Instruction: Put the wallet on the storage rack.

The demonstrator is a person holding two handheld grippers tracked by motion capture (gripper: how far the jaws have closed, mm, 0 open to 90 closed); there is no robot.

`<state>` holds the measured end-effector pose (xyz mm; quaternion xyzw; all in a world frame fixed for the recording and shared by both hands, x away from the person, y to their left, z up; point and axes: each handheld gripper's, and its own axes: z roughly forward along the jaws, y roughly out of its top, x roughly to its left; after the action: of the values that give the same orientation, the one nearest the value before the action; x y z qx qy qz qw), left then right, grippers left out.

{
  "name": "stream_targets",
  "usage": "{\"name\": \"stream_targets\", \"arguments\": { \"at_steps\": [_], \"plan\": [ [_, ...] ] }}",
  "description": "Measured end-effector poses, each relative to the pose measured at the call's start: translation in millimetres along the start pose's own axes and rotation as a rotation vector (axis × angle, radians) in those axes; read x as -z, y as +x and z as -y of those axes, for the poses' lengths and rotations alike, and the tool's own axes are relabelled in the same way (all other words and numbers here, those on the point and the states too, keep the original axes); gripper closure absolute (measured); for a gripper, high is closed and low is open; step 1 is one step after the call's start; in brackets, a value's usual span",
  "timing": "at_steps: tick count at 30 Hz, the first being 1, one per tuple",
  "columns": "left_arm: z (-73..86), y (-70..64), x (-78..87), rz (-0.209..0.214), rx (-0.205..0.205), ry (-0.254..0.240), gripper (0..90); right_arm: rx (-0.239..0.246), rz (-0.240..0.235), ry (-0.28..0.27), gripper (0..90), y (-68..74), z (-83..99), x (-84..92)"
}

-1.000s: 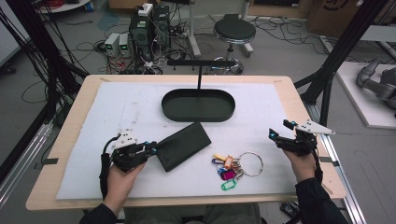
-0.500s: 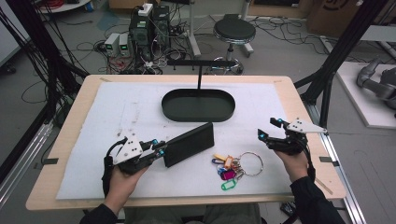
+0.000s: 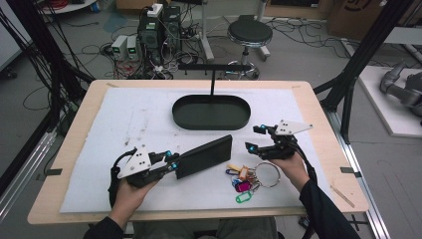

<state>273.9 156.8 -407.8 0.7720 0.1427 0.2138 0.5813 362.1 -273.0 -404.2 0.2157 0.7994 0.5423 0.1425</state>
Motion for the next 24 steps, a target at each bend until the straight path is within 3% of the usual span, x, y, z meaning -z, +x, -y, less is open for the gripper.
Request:
{"name": "stream_targets", "arguments": {
  "at_steps": [1, 2, 3, 4, 8, 13, 17, 18, 19, 20, 21, 24],
  "plan": [
    [0.0, 0.0, 0.0, 0.000, 0.000, 0.000, 80.4, 0.000, 0.000, 0.000, 26.9, 0.0, 0.0, 0.0],
    [0.5, 0.4, 0.3, 0.003, 0.000, 0.001, 80.3, 0.006, -0.030, 0.018, 27.2, 0.1, -2.1, -10.1],
    [0.5, 0.4, 0.3, 0.003, 0.000, 0.001, 80.4, 0.006, -0.030, 0.018, 27.2, 0.1, -2.1, -10.1],
    [1.3, 1.1, 0.6, 0.010, 0.002, -0.001, 80.3, 0.018, -0.067, 0.039, 27.7, 0.2, -4.3, -20.4],
    [2.4, 2.2, 1.1, 0.018, 0.003, 0.000, 80.3, 0.051, -0.114, 0.065, 32.1, 2.0, -8.6, -38.0],
    [4.3, 3.4, 1.5, 0.032, 0.006, -0.002, 80.2, 0.053, -0.162, 0.097, 32.6, 2.6, -9.4, -55.6],
    [5.7, 4.2, 2.3, 0.036, 0.003, 0.006, 80.1, 0.066, -0.202, 0.134, 43.1, 6.8, -8.8, -67.0],
    [6.5, 4.5, 2.5, 0.035, 0.004, 0.008, 79.9, 0.106, -0.188, 0.145, 49.2, 12.6, -9.0, -69.0],
    [7.1, 4.8, 3.0, 0.034, 0.002, 0.014, 79.9, 0.106, -0.188, 0.145, 49.2, 12.6, -9.0, -69.0],
    [9.0, 6.0, 3.8, 0.031, 0.003, 0.025, 79.5, 0.124, -0.180, 0.150, 55.9, 13.1, -9.8, -66.9],
    [9.0, 6.0, 3.8, 0.031, 0.003, 0.025, 79.3, 0.124, -0.180, 0.150, 55.9, 13.1, -9.8, -66.9],
    [12.0, 9.9, 5.4, 0.026, 0.025, 0.020, 78.2, 0.131, -0.201, 0.168, 67.9, 12.8, -10.7, -60.8]
  ]
}}
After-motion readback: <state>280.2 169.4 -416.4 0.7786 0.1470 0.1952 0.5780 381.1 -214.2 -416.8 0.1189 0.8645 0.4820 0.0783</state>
